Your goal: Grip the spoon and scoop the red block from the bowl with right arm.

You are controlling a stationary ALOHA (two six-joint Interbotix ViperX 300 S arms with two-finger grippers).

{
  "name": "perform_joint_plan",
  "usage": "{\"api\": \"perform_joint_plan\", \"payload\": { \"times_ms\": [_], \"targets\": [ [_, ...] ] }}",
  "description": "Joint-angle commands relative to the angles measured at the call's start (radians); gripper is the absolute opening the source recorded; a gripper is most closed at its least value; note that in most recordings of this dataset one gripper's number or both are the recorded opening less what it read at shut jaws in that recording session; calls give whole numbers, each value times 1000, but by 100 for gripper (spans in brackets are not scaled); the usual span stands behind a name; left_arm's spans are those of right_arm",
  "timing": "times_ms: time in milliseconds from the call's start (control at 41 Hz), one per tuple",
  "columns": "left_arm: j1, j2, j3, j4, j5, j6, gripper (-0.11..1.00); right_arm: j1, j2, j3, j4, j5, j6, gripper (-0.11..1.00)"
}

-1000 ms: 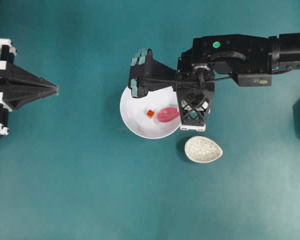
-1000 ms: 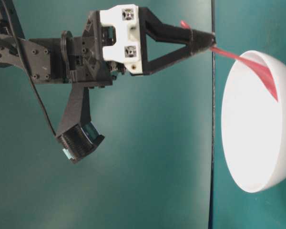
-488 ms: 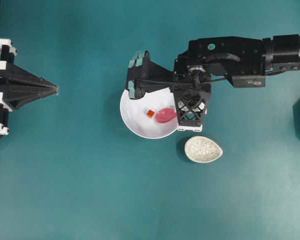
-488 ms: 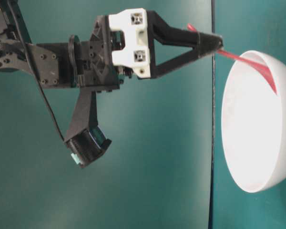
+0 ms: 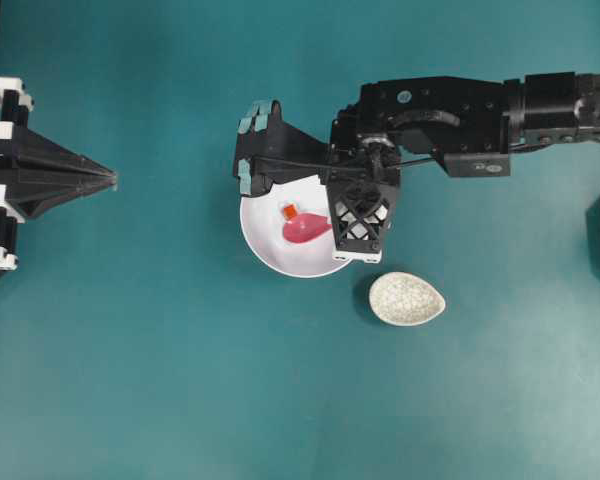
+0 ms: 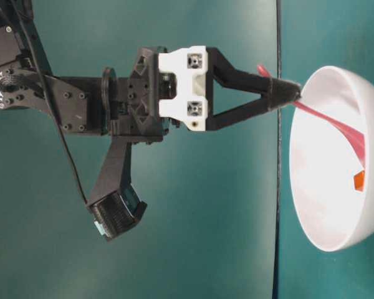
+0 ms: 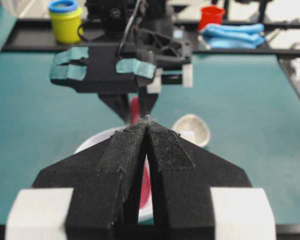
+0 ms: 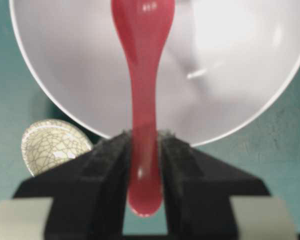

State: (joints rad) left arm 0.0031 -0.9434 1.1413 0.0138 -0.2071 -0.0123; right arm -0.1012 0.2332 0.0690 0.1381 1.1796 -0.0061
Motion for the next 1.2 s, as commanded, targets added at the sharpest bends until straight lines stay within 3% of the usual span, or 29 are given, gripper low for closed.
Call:
{"api": "perform_joint_plan", "payload": {
  "times_ms": [0,439,1171],
  "targets": [
    [-2,8,-15,2,-9,0,1,-3,-18,-26,0,-2,3,25],
    [-2,8,-14,2,-9,0,1,-23,-44,6,-3,52,3,25],
    [-2,8,-9,6,-9,2,1,-35,-32,0,-3,-64,5,25]
  ]
}}
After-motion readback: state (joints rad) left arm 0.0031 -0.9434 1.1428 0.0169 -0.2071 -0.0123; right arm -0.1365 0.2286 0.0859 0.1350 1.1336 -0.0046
